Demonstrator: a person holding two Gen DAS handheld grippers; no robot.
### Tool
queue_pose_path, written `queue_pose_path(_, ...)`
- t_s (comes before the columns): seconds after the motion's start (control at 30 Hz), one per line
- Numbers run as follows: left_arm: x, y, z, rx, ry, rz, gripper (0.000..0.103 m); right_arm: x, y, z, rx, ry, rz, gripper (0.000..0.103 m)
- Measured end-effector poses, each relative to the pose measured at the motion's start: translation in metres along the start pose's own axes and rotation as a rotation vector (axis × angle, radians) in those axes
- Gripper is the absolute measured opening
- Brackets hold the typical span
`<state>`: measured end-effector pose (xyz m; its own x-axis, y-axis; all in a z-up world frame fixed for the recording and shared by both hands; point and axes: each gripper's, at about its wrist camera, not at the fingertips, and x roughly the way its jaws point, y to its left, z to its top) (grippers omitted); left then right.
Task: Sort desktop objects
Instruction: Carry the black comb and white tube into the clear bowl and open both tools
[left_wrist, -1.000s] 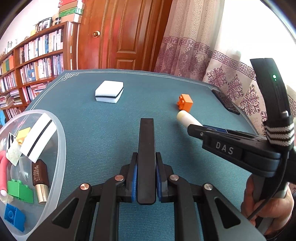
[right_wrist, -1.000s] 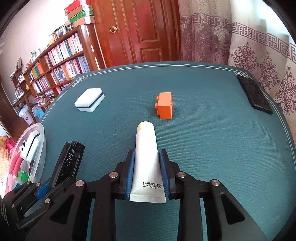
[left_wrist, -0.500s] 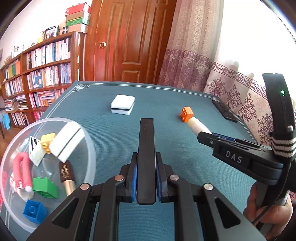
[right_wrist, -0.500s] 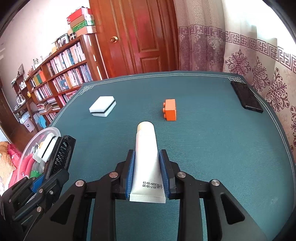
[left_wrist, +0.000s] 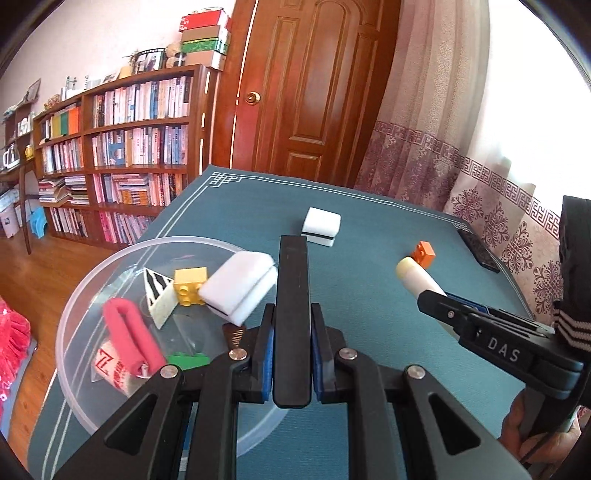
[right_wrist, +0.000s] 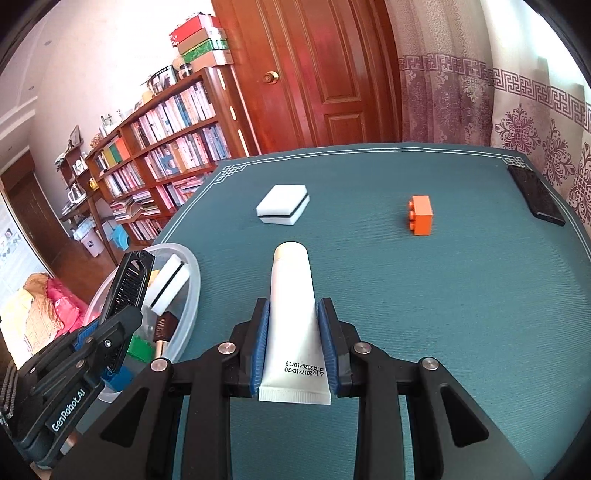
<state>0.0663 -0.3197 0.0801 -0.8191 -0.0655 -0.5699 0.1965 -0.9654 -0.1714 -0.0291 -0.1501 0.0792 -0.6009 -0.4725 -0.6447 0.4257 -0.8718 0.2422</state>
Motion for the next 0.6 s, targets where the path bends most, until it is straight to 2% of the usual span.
queue_pose_path(0.33, -0.005, 0.06, 0.01, -0.091, -0.024, 0.1, 0.019, 0.02, 0.047, -0.002, -0.027, 0.042, 0.11, 0.029)
queue_pose_path(0.6, -0.002, 0.084, 0.014, -0.116, -0.019, 0.133, 0.019, 0.036, 0.084, -0.004, -0.066, 0.075, 0.169, 0.029)
